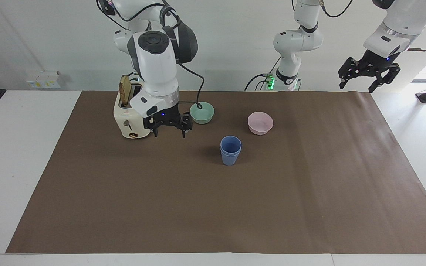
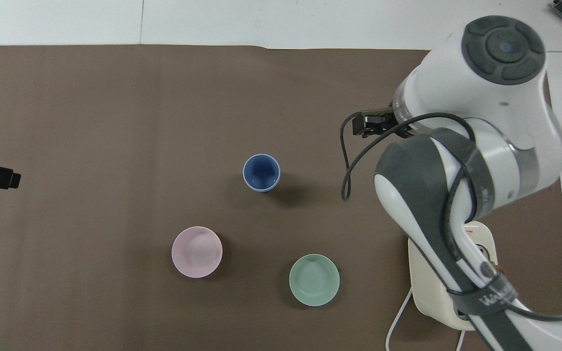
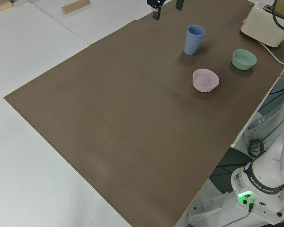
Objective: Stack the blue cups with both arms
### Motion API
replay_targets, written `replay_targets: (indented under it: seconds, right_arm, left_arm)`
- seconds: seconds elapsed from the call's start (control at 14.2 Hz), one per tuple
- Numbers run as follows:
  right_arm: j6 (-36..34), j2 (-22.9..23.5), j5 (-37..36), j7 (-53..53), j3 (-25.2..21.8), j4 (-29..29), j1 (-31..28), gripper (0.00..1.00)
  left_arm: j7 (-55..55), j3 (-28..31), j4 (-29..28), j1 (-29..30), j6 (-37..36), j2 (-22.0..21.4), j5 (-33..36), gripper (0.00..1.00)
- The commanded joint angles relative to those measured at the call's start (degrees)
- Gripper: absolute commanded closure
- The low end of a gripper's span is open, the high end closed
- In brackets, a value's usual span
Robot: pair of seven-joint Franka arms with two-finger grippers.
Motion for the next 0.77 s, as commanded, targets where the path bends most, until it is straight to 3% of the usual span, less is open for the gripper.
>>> replay_targets:
  seconds: [0.0,0.49,0.7]
  right_arm:
    - [-2.95,-3.25,-0.93,-9.05,0.59,-0.83,-4.74,0.00]
    - [-5.95,-8.00,0.56,-11.70,0.77,-1.44,-12.30,0.00]
    - [-8.41,-10.02,1.88,-12.41,0.68,-1.97,-12.66,0.00]
  left_arm:
    - [-0.57,0.45,-0.75,-0.79,-0.12,-0.71,0.67,0.00]
    - [-0.31,1.24,-0.66,0.26,-0.73,-0.71,0.58,0.00]
    - [-0.31,1.15,-0.66,-0.17,-0.73,-0.71,0.58,0.00]
